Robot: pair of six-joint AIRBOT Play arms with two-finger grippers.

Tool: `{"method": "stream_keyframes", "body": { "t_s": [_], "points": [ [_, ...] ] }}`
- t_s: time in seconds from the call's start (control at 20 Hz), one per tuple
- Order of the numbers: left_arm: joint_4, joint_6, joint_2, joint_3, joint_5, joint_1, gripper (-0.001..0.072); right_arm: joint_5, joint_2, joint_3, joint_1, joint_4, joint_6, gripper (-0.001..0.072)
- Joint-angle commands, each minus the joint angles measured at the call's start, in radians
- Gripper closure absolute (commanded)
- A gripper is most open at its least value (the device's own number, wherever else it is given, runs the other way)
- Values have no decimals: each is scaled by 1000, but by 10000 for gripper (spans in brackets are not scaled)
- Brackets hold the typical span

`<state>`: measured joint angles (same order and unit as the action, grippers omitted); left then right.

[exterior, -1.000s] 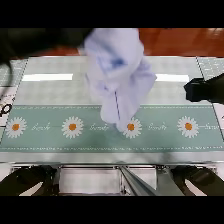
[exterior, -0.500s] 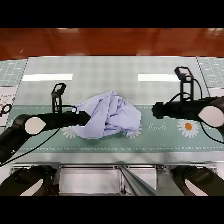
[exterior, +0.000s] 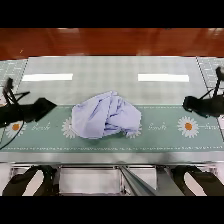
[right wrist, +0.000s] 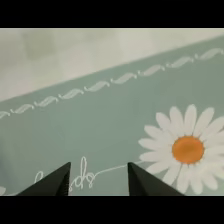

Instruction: Fold the shirts.

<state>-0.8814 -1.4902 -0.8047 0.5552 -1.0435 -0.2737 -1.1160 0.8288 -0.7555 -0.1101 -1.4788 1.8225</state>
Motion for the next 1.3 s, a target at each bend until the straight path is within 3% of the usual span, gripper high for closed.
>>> {"method": "stream_keyframes", "body": {
  "t_s": [0.0, 0.1, 0.4, 0.55, 0.75, 0.8, 0.85, 0.9, 1.05, 1.25],
  "points": [
    [290, 213, -71, -209, -98, -99, 201, 94, -26, 228, -101, 310, -170, 303],
    [299, 251, -151, -245, -82, -98, 201, 110, -26, 286, -72, 379, -225, 303],
    [681, 608, -368, -244, 14, -91, 201, 135, -25, 299, 72, 378, -226, 303],
    [736, 697, -454, -219, 28, -47, 201, 138, -1, 299, 134, 382, -209, 303],
    [692, 691, -563, -78, 29, 109, 202, 175, 96, 298, 189, 441, -206, 303],
    [595, 639, -584, -18, 28, 136, 247, 185, 117, 298, 198, 464, -211, 303],
    [452, 519, -597, 44, 0, 144, 487, 186, 134, 298, 201, 490, -220, 303],
    [365, 481, -598, 92, -37, 144, 684, 185, 146, 298, 201, 516, -238, 303],
    [225, 412, -592, 195, -87, 138, 690, 196, 155, 298, 201, 534, -265, 303],
    [219, 395, -592, 234, -87, 141, 690, 255, 220, 297, 201, 682, -369, 303]
  ]
}}
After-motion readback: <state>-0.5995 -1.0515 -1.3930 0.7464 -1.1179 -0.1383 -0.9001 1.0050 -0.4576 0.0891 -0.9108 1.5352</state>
